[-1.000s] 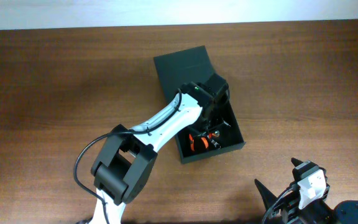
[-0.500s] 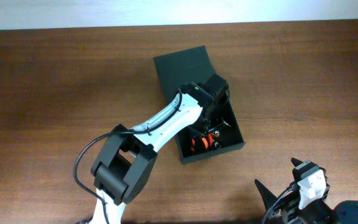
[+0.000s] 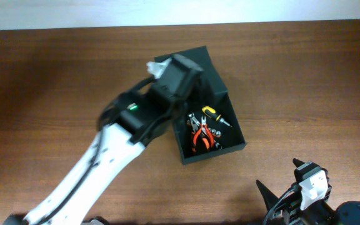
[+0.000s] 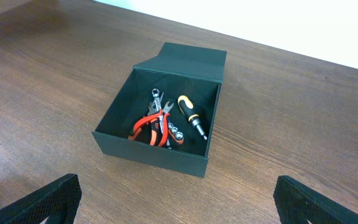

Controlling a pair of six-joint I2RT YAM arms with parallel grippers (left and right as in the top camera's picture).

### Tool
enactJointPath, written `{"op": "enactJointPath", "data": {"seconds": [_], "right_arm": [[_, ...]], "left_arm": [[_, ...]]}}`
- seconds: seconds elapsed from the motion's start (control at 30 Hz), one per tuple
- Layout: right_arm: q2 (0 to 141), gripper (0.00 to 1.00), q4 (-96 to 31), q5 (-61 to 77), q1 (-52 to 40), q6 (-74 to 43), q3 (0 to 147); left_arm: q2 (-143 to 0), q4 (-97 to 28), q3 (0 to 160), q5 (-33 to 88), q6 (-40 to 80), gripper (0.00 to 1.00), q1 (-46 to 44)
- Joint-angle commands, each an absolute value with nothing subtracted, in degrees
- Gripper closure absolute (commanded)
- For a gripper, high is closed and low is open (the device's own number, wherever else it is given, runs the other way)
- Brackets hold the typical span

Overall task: Pack container
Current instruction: 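Withdraw the left gripper from the box and raise the right arm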

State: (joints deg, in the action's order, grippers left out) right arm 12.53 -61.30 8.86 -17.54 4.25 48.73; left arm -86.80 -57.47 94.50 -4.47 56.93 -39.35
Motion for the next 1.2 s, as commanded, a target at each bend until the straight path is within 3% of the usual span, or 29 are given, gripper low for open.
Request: {"op": "enactJointPath", "data": {"seconds": [0.0, 0.3, 0.87, 1.07, 1.17], "right_arm": [[12.3, 0.01, -61.1, 8.2, -17.1, 3.6, 48.8], [12.3, 0.01, -61.1, 8.2, -17.1, 3.6, 48.8], [12.3, 0.01, -61.1, 8.6, -17.1, 3.5, 48.8], [12.3, 0.01, -61.0, 21.8, -17.2, 1.7, 48.8], [12.4, 0.01, -57.8, 21.8, -17.2, 1.7, 48.8]], "left_arm": [[-83.7, -59.9, 94.8, -12.9, 52.5, 0.01, -37.8], [-75.7, -65.1, 94.8, -15.9, 52.4, 0.01, -35.1], [-75.3, -76.1, 94.8, -15.9, 52.4, 0.01, -35.1], [-75.3, -79.4, 94.8, -15.1, 52.4, 0.01, -35.1], [-75.3, -79.5, 94.8, -14.4, 52.4, 0.01, -35.1]]}}
